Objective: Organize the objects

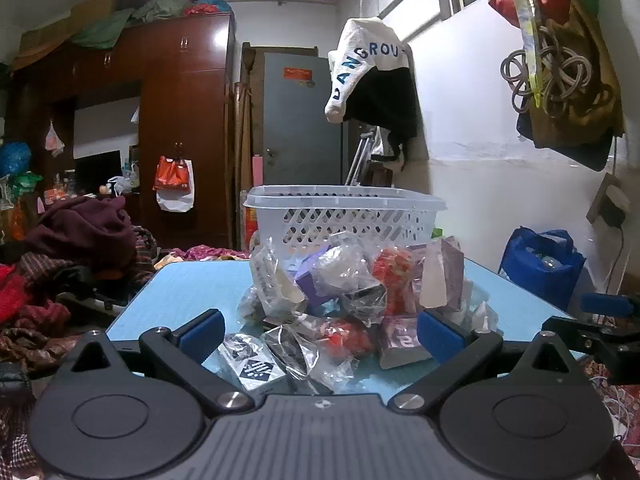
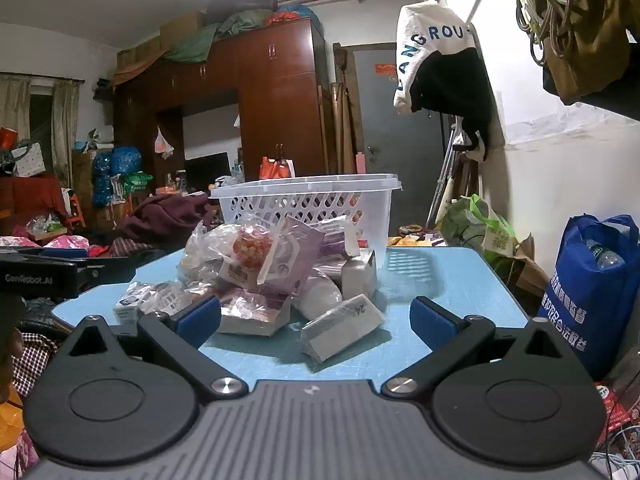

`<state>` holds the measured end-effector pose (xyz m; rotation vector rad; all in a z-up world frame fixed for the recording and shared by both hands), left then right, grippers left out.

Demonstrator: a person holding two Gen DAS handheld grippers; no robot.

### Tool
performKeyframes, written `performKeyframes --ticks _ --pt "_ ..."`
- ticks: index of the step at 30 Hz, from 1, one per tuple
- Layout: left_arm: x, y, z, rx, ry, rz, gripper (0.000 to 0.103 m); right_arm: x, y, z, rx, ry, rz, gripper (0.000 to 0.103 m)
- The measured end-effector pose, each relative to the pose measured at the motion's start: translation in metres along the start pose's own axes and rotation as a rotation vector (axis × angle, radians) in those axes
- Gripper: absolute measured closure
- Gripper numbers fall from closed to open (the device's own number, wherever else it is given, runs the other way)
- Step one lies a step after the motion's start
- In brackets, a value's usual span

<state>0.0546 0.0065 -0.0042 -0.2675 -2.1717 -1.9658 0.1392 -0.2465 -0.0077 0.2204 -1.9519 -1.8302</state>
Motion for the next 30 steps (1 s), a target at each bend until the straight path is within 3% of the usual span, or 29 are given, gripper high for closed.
performKeyframes --ticks 30 --pt "-0.0003 -0.0015 -0.0022 -0.005 -0.007 0.002 0.0 0.0026 0.0026 0.0013 0.044 -0.022 -0.022 0.0"
Point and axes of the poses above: each gripper's, at about its wrist camera, not at the fingertips, and x roughly against the way its jaws point, z to its left, y to its top, the point moved 5 cm from there along -x, roughly the way its jaws point, and after that the axes turned 6 degrees about x, right-handed, at the moved point
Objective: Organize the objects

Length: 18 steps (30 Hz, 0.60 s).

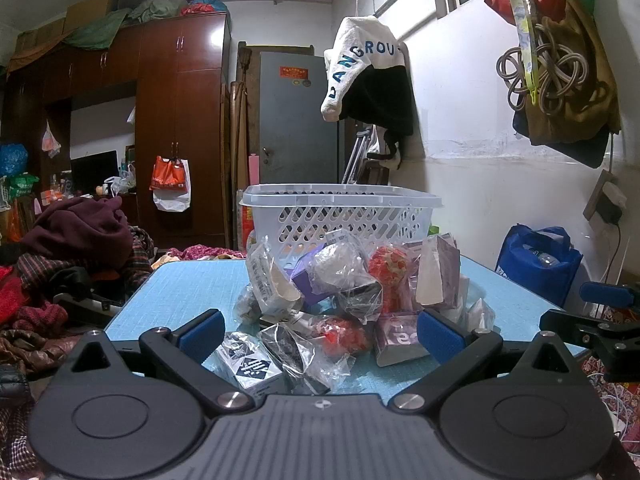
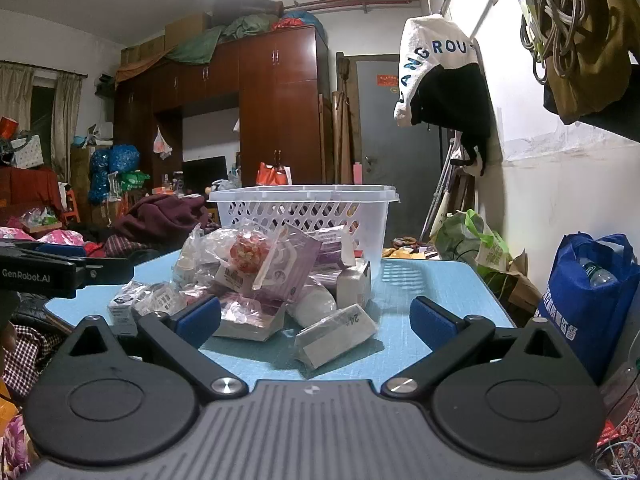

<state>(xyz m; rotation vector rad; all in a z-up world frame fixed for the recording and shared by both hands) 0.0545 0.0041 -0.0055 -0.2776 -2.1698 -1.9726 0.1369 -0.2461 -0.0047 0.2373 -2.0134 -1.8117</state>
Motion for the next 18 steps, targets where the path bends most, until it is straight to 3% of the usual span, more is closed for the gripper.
performKeyframes --ticks 18 --pt "-0.0006 -0.0018 -0.0002 -0.003 -0.003 0.006 0.0 0.0007 -0.0001 -0.0012 0.002 0.0 -0.004 0.0"
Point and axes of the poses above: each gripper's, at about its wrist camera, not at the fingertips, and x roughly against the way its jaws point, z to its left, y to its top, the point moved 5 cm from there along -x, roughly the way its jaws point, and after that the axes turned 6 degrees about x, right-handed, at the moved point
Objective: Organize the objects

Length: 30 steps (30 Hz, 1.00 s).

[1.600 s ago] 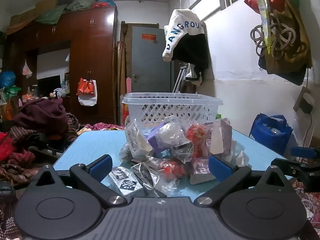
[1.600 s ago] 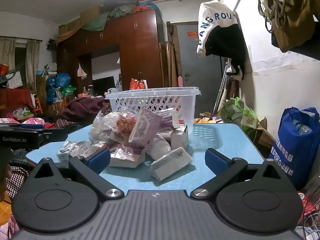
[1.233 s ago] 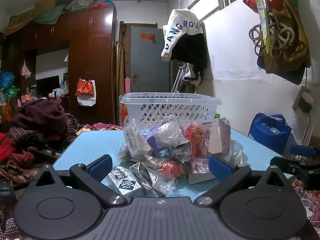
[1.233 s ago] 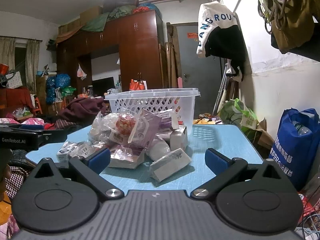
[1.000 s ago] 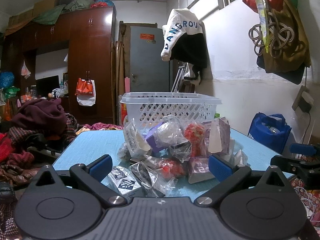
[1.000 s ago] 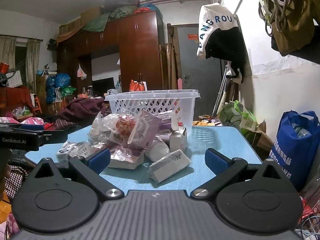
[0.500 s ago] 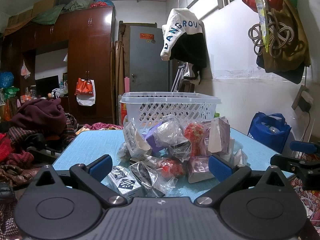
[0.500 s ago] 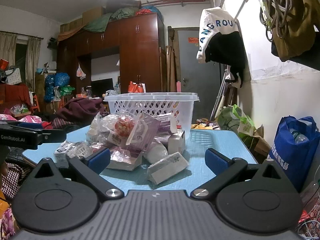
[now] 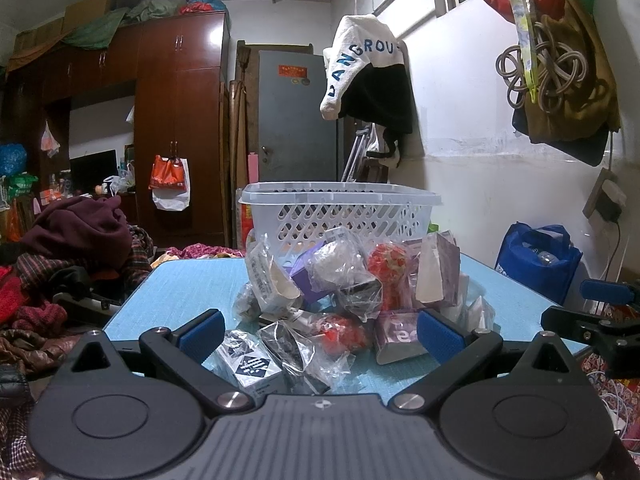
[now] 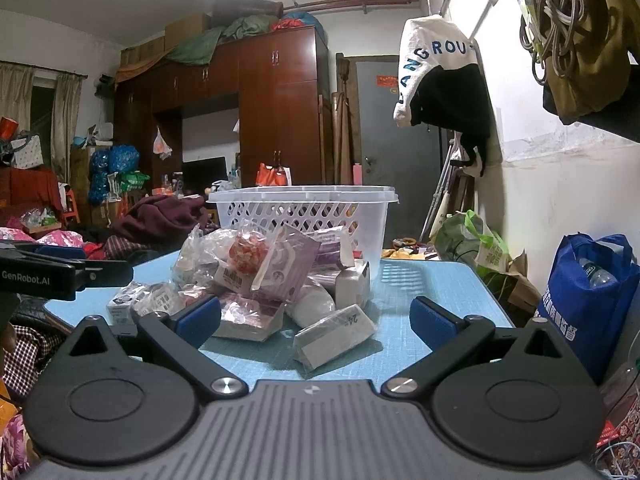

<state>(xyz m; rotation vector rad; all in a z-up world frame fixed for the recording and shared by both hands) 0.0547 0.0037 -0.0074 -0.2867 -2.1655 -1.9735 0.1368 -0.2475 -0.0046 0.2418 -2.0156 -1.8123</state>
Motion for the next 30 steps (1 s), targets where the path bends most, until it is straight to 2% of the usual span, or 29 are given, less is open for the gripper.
performKeyframes --ticks 24,27,30 --pt "-0.001 0.0 0.003 -0.008 -0.004 -0.005 0.0 0.001 -0.001 0.0 0.003 0.002 0.001 0.0" --pt "-0.001 0.005 0.017 -0.019 0.027 -0.03 0.0 -0.003 -0.003 -0.003 0.005 -0.005 0.0 0.0" --pt "-0.006 0.009 0.05 0.01 0.079 -0.04 0.0 -0.018 -0.014 -0.011 0.005 -0.045 0.027 0.003"
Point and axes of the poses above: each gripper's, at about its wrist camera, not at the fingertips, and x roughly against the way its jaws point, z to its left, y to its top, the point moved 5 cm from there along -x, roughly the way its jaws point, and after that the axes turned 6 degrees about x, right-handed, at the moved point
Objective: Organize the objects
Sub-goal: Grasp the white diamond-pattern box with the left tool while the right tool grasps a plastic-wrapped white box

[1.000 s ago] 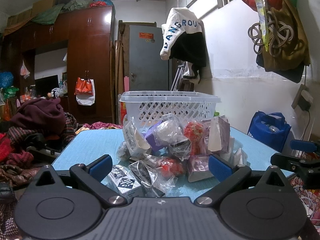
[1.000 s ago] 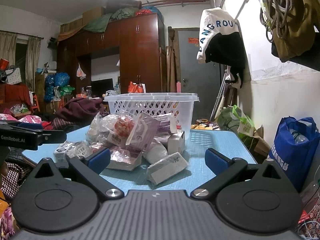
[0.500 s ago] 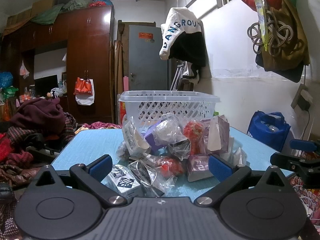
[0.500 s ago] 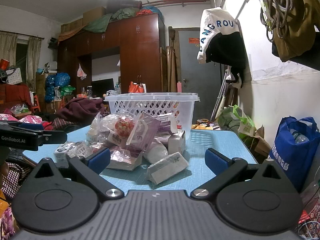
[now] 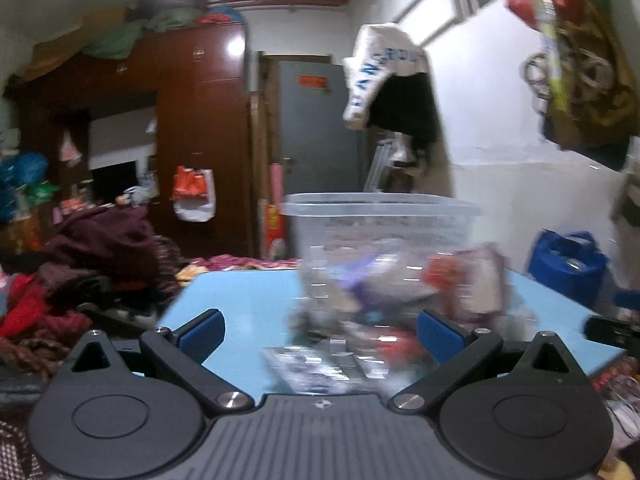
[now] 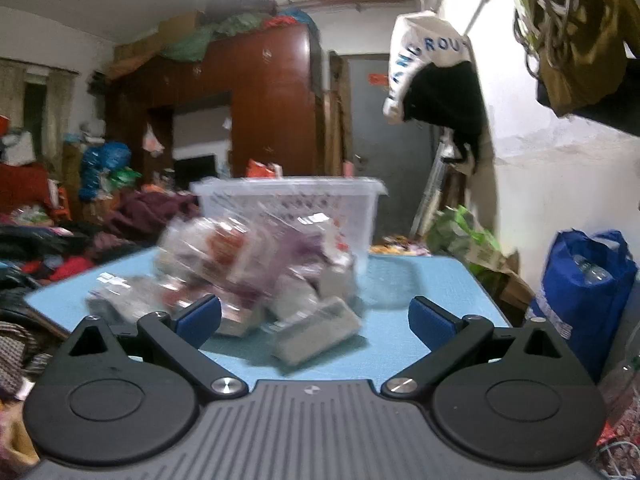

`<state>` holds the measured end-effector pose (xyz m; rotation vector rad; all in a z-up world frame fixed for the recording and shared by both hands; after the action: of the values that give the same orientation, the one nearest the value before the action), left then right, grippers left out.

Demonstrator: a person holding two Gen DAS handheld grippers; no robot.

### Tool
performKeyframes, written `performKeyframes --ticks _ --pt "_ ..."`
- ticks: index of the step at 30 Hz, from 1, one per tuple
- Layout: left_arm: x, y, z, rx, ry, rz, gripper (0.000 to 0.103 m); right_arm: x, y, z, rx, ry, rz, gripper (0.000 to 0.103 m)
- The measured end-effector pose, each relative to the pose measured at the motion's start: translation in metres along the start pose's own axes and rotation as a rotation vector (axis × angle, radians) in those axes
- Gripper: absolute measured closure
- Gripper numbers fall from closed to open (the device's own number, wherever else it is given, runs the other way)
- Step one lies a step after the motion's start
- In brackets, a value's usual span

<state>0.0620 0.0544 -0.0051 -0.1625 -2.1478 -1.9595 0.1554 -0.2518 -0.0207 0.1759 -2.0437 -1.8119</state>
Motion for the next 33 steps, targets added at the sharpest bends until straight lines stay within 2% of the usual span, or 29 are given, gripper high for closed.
performKeyframes --ticks 3,4,9,11,17,21,28,29,30,31,32,33 --pt "-0.009 -0.006 0.028 0.029 0.006 0.022 0.003 -0.019 -0.014 -0.009 -0.051 0.029 0.06 0.016" --pt "-0.012 -0.011 0.033 0.02 0.007 0.037 0.003 -0.024 -0.017 -0.01 -0.06 0.041 0.073 0.017" --pt "-0.028 -0.032 0.033 -0.035 -0.024 0.09 0.006 -0.035 -0.025 -0.012 -0.066 0.053 0.097 0.017" --pt "-0.034 -0.035 0.029 -0.043 -0.051 0.09 0.006 -0.039 -0.026 -0.01 -0.043 0.049 0.107 0.017" --pt "-0.056 -0.042 0.015 -0.083 -0.059 0.088 0.006 -0.055 -0.029 -0.008 -0.018 0.052 0.113 0.015" --pt "-0.067 -0.05 0.012 -0.063 -0.068 0.105 0.006 -0.058 -0.03 -0.004 0.015 0.048 0.107 0.015" --pt "-0.069 -0.052 0.017 -0.056 -0.085 0.077 0.005 -0.058 -0.03 -0.005 0.007 0.064 0.095 0.012" --pt "-0.071 -0.052 0.018 -0.049 -0.092 0.079 0.005 -0.058 -0.031 -0.002 0.021 0.059 0.095 0.012" --pt "-0.071 -0.052 0.019 -0.048 -0.096 0.078 0.005 -0.057 -0.03 -0.002 0.022 0.059 0.09 0.018" --pt "-0.073 -0.05 0.021 -0.047 -0.092 0.075 0.009 -0.057 -0.03 -0.004 0.011 0.065 0.087 0.018" --pt "-0.073 -0.05 0.022 -0.041 -0.093 0.07 0.02 -0.056 -0.03 -0.004 0.004 0.069 0.086 0.019" --pt "-0.072 -0.049 0.023 -0.029 -0.095 0.067 0.021 -0.053 -0.03 -0.004 0.001 0.075 0.084 0.019"
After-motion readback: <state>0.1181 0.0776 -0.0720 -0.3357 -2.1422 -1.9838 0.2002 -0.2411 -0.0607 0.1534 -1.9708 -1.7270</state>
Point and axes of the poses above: each gripper's, at about its wrist camera, not at the fingertips, and x roughly against the way its jaws point, z to its left, y to its top, the point moved 5 cm from there along -x, roughly the way its jaws point, and after that the axes turned 6 degrees about x, right-handed, at the moved point
